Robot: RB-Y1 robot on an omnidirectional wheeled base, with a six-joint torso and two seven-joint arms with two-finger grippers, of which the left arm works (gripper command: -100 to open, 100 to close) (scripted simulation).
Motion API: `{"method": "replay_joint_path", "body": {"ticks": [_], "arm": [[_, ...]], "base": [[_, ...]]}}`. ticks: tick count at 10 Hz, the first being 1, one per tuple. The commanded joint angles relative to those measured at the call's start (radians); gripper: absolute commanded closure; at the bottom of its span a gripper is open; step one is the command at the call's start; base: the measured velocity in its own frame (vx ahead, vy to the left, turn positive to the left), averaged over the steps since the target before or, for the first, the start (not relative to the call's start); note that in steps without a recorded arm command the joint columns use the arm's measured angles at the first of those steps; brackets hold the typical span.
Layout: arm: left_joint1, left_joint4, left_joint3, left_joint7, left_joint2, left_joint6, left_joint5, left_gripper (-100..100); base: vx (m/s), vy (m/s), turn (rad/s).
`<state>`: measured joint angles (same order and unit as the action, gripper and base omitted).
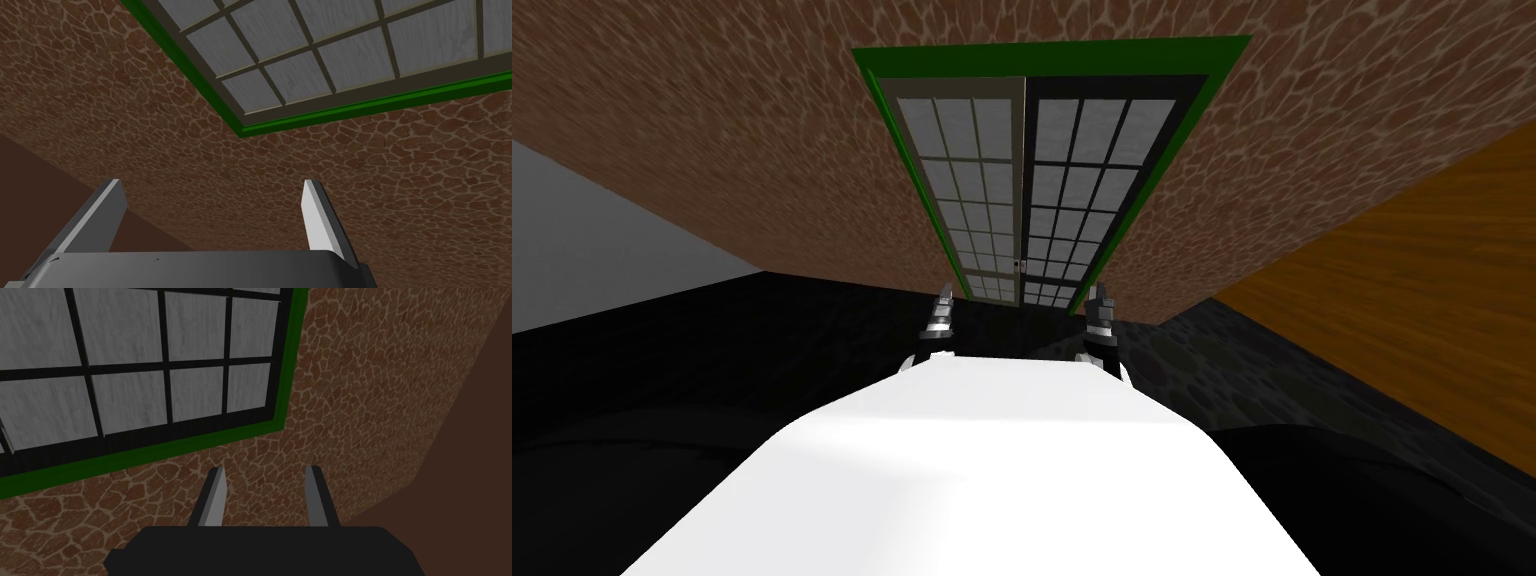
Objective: Pull the door open
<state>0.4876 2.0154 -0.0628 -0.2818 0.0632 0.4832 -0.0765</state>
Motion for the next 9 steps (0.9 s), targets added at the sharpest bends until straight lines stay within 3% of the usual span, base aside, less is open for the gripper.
{"method": "replay_joint_path", "body": {"ticks": [1,9], "arm": [[-0.004,-0.034,-0.004,-0.033,0.006,0.015,-0.003,-100],[-0.023,-0.198,-0.029,-0.173,0.035,0.084,-0.013,-100]], "base": [[0.141,-0.043,-0.051],[0.115,-0.033,-0.043]]}}
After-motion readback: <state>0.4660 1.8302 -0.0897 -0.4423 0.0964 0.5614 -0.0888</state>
